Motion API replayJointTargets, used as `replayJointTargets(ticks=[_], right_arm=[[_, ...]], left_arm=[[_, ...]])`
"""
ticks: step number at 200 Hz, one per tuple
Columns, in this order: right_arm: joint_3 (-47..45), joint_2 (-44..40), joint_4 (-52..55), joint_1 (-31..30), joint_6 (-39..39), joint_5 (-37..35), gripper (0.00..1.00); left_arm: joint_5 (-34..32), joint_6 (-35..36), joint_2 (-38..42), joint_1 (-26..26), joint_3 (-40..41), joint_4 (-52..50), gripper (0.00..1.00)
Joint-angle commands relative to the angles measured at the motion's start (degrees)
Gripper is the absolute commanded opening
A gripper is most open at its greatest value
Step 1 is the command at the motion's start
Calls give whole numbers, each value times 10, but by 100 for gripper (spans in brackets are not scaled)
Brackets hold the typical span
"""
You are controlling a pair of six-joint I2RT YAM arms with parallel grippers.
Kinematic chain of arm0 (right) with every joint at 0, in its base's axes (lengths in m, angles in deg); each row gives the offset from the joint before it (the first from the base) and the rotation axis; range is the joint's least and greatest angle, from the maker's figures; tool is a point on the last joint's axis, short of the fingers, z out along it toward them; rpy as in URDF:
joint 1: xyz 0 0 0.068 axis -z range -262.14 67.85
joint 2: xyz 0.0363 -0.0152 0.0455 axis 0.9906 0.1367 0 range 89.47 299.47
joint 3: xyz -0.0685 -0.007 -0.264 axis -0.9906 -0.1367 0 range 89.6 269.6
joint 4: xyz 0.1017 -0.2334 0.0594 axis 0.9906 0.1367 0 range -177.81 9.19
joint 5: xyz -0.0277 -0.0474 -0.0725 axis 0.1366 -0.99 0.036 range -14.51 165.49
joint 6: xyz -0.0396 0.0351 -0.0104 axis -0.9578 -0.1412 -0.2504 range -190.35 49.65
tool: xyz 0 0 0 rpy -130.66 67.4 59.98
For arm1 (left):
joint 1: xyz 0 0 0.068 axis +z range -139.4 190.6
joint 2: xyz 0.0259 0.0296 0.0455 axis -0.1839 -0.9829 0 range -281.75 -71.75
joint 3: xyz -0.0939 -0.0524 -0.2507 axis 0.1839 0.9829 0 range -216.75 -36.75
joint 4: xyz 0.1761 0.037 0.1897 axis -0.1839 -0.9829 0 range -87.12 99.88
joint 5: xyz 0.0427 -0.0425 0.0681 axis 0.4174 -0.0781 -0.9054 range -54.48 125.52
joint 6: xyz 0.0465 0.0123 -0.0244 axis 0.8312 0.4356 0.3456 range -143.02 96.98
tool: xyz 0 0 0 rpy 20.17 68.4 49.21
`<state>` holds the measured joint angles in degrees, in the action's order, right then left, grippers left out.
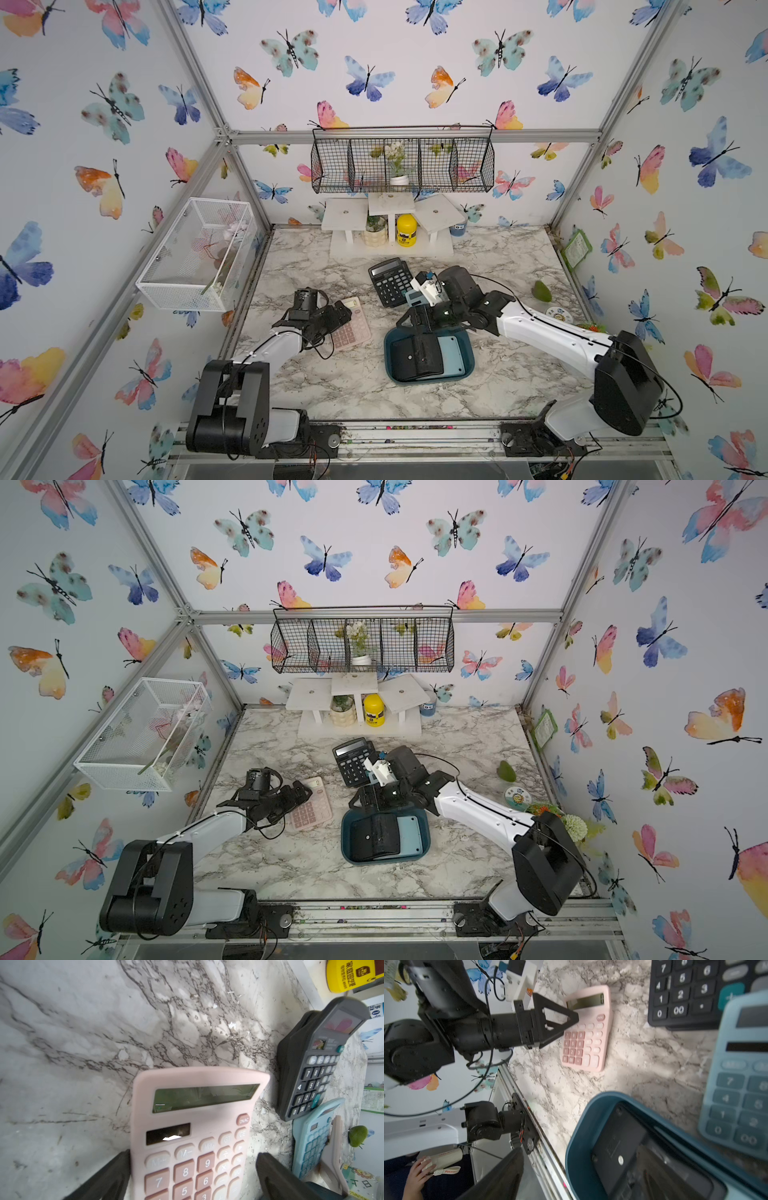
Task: Put the calculator in the storage box
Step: Adjust the calculator at the center of the board.
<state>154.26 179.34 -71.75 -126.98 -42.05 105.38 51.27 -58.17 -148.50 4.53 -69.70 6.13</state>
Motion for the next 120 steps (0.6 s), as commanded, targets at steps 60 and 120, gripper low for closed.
replayJointTargets(ticks=[60, 120], right_arm=[[292, 270, 107, -2, -112, -20, 75], [342, 362, 93, -25, -95, 6, 69]], left_arm=[[-51, -5, 12, 20, -13, 15, 57], [-51, 7, -57, 25, -70, 30, 36]])
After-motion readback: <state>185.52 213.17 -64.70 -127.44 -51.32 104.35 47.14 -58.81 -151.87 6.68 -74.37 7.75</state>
